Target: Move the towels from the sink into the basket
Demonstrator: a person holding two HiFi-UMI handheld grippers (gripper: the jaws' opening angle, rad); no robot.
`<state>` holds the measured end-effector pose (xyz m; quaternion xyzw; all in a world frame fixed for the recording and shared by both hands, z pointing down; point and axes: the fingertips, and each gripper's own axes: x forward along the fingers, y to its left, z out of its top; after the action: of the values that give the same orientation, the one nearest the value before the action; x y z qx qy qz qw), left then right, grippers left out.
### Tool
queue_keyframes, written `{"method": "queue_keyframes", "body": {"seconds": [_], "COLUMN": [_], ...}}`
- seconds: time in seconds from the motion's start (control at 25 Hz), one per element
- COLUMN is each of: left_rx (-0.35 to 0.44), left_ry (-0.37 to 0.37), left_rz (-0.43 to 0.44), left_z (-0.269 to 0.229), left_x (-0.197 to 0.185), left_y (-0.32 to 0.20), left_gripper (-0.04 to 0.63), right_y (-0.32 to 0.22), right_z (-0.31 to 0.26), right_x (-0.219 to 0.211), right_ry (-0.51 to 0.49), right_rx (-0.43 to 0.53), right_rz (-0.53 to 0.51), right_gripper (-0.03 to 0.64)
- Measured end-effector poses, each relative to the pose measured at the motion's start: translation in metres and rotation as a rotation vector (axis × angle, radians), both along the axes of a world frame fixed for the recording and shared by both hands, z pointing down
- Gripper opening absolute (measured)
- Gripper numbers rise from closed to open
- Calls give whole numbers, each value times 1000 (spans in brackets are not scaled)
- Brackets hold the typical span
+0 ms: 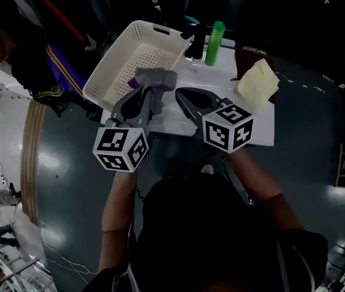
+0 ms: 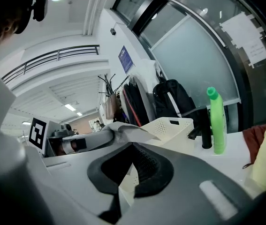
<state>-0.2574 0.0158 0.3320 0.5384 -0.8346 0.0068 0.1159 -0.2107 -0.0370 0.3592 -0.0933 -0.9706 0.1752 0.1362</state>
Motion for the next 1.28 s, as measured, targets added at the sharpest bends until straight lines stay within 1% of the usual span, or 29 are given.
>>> {"method": "queue_keyframes", "body": {"seconds": [0.28,0.48,0.68,0.88,1.0,1.2,1.28], "left_rx": [9,-14,-41,-80,-87,-87,-81], "left_ry": [-17,-12,1,-7,-8,-15,-13], "left_rz": [-70,-108,-119,-137,-150,-166,-166], "left_z": [-5,1,12,22,24,24,24], "left_x": [-37,-59,-67,-74,-75,-78,-78], "left_y": [28,47,53,56,58,58,57], "left_gripper": [21,21,23,28,29,132,138], "right_y": [20,35,40,45,46,47,45], "right_z": [7,20,30,34,36,38,39], "right_x": [-9,-11,-11,-12,-11,-9,-8], "right_ry": [15,49,75,81,86,91,92], "right_rx": [-5,-11,-15,-18,-22,-31,-32], "right_rz": [-17,-40,-45,-48,-51,-50,-48], "right_gripper": [-5,-6,-5,-5,-5,-6,-5]}}
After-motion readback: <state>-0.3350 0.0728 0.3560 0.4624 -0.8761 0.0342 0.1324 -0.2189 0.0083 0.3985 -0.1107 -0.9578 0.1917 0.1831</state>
